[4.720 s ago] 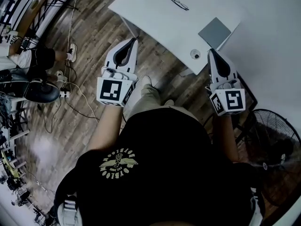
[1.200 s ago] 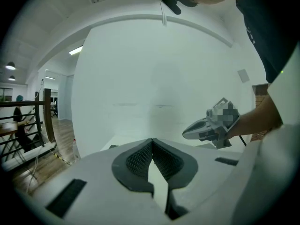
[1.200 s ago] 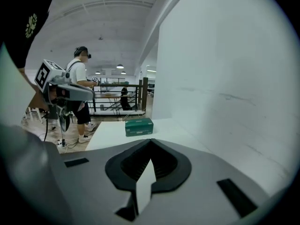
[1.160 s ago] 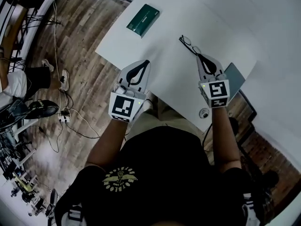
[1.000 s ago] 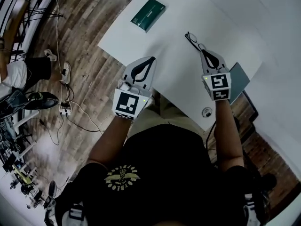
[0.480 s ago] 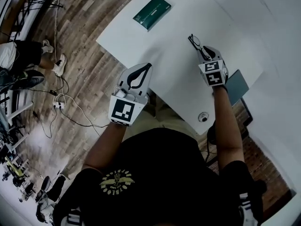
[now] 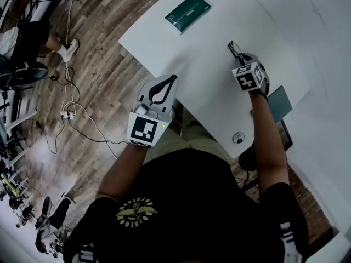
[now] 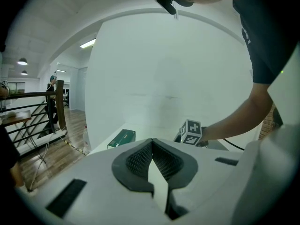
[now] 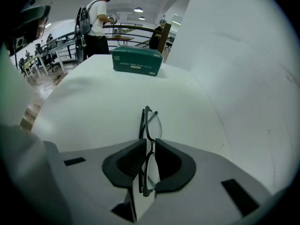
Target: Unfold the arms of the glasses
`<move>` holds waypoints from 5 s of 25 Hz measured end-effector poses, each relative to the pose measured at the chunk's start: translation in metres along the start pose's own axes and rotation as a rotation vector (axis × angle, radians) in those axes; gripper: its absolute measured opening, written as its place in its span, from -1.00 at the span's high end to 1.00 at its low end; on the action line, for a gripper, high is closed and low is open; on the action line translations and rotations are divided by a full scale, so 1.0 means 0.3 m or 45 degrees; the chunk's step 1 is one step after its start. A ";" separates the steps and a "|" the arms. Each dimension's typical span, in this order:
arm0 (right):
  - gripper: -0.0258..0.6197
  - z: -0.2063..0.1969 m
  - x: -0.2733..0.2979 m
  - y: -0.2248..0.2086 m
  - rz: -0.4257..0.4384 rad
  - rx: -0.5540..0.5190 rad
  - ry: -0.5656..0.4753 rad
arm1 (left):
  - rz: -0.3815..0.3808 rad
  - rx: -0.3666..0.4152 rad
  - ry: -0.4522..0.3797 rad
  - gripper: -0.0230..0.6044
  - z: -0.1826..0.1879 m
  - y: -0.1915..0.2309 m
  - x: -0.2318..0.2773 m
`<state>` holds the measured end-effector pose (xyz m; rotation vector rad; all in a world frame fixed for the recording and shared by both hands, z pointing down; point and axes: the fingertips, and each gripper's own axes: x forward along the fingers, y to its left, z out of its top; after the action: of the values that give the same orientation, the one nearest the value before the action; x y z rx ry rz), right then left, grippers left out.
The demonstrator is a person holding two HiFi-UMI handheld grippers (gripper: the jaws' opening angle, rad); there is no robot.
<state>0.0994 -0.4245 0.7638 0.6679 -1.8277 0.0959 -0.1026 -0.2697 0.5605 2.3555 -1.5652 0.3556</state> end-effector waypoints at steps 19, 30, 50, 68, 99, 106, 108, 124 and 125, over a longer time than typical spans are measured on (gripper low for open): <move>0.86 0.016 -0.258 -0.058 -0.056 0.366 -0.233 | 0.000 0.015 -0.070 0.91 0.113 0.006 -0.079; 0.86 0.070 -0.563 0.005 0.012 0.603 -0.588 | -0.072 0.004 -0.111 0.91 0.220 -0.045 -0.114; 0.86 0.183 -1.079 0.188 0.134 0.693 -0.952 | -0.418 -0.032 -0.037 0.90 0.302 -0.322 -0.220; 0.86 0.348 -1.362 0.353 0.177 0.666 -1.172 | -0.751 0.087 -0.012 0.69 0.359 -0.605 -0.263; 0.84 0.266 -1.363 0.368 -0.106 0.216 -0.938 | -0.845 0.476 0.289 0.86 0.296 -0.425 -0.357; 0.85 0.255 -1.339 0.365 -0.212 0.091 -0.829 | -0.840 0.525 0.310 0.86 0.300 -0.383 -0.376; 0.86 0.253 -1.327 0.360 -0.242 0.046 -0.803 | -0.849 0.532 0.320 0.86 0.295 -0.382 -0.373; 0.86 0.229 -1.325 0.304 -0.388 0.017 -0.735 | -0.769 0.451 0.216 0.82 0.314 -0.396 -0.340; 0.86 0.224 -1.323 0.292 -0.406 0.025 -0.728 | -0.754 0.433 0.204 0.82 0.317 -0.387 -0.339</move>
<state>0.0822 -0.2204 0.4064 1.0707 -2.2303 -0.3200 -0.0296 -0.1757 0.4239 2.8141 -0.7218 0.6842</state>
